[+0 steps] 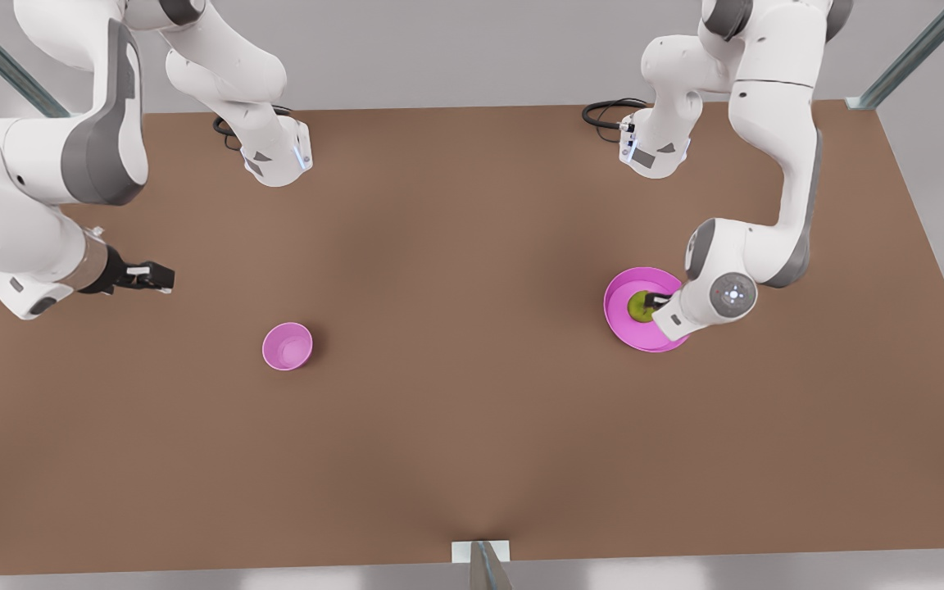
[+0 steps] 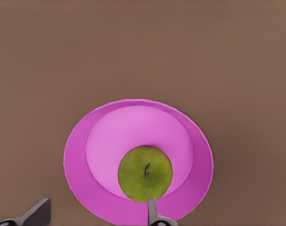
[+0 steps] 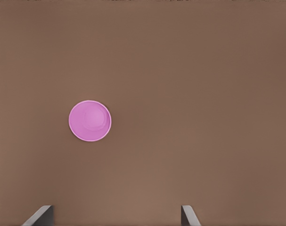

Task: Use the left arm to pick up the apple from the plate, transfer it to the gripper of the right arm, and then use the right arm to place it into the bowl

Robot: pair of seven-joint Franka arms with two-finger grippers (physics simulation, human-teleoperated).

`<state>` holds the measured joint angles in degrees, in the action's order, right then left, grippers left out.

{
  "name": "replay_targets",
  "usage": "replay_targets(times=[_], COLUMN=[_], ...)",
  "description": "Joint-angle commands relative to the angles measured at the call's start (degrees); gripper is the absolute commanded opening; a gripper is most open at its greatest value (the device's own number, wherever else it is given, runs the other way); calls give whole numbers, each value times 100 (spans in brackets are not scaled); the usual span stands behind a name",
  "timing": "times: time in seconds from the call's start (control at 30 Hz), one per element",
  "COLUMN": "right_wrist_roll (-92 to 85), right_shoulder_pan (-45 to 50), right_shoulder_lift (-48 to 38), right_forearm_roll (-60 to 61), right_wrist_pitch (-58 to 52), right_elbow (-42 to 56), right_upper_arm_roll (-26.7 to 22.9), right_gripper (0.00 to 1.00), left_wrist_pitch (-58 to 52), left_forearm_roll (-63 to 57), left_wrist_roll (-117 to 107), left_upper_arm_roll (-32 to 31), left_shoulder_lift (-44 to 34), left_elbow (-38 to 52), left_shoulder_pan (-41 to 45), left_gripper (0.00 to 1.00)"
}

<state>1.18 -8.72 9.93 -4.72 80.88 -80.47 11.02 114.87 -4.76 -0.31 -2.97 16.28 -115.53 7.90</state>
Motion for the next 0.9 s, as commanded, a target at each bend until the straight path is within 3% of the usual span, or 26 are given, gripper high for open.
replay_targets(times=[0.0, 0.13, 0.4, 0.87], right_wrist_roll=[-30, -4, -4, 22], right_shoulder_pan=[-15, -7, -7, -7], right_shoulder_lift=[105, 132, 132, 211], right_forearm_roll=[15, -38, -38, -47], right_wrist_pitch=[16, 16, 7, -28], right_elbow=[128, 128, 119, 102], right_upper_arm_roll=[-3, -3, -12, -12], right_gripper=[100, 100, 100, 100], left_wrist_pitch=[1038, 1002, 2048, 2541], left_forearm_roll=[19, 10, 62, 133], left_wrist_roll=[-224, -637, -1921, -1938], left_upper_arm_roll=[-2, -2, -2, -28], left_shoulder_lift=[-2, 7, -64, 24], left_elbow=[-109, -382, -1208, -1472], left_shoulder_pan=[45, 80, 212, 229], left_gripper=[100, 100, 100, 100])
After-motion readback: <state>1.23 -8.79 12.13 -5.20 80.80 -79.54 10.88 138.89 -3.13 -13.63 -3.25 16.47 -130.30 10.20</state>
